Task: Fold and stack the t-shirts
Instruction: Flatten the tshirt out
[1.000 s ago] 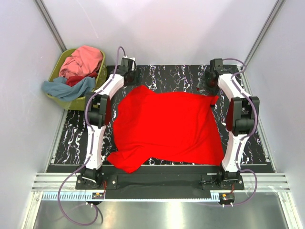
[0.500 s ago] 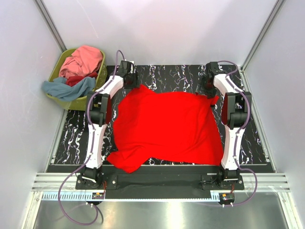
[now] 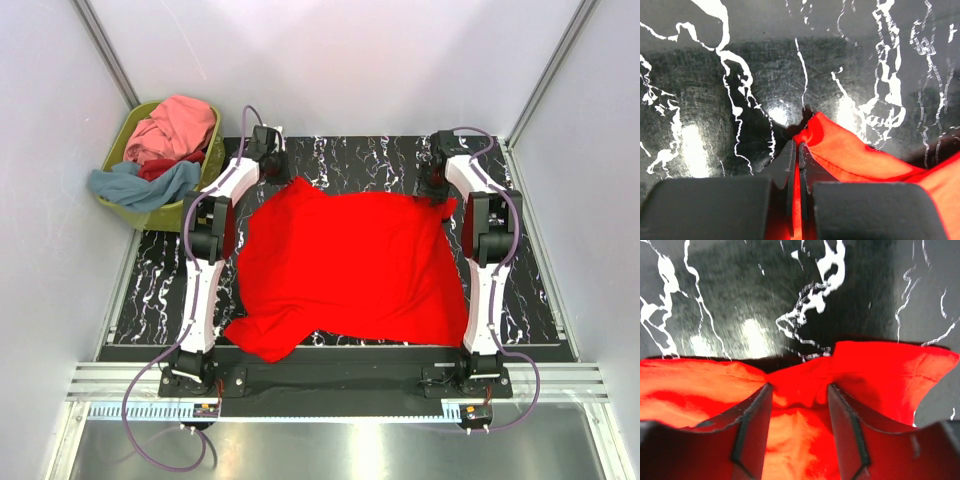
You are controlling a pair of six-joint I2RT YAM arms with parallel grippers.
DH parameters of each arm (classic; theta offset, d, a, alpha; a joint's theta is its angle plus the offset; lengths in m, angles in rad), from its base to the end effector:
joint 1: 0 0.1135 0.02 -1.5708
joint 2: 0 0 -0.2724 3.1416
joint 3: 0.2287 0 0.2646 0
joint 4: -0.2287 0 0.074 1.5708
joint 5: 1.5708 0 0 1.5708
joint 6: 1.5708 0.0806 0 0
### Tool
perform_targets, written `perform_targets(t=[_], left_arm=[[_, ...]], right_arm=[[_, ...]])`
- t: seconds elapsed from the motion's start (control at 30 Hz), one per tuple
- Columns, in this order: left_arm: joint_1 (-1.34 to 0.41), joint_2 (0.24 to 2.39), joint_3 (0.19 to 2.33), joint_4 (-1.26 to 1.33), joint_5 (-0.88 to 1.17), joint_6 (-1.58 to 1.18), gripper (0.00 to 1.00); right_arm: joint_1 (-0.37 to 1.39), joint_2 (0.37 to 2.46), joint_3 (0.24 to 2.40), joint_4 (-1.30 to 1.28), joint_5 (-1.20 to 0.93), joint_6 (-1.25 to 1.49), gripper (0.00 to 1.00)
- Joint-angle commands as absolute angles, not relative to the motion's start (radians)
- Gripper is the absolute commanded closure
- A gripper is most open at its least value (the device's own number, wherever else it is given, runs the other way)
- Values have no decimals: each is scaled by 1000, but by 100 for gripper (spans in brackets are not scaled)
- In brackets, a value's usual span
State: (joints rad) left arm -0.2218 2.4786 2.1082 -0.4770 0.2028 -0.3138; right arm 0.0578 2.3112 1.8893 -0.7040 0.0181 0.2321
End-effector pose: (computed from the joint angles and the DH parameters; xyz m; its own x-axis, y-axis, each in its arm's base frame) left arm 0.5797 -0.1474 0.1291 -0.8022 -0.1290 -0.5830 0.1030 0.9318 -0.3479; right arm 0.5292 0.0292 0.1242 -0.8885 0.1790 -0.4226 0.1587 0.9838 0.0831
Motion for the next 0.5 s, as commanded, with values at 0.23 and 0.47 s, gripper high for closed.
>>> perform_targets(t=[0.23,0.47], left_arm=[[-216,2321,2145,-436,224,-287,100],[-221,2077,1981,-446,158,-279,100]], right_arm=[[64,2355,2011,-744,81,244,92],[74,2160,2010,-873,94,320,99]])
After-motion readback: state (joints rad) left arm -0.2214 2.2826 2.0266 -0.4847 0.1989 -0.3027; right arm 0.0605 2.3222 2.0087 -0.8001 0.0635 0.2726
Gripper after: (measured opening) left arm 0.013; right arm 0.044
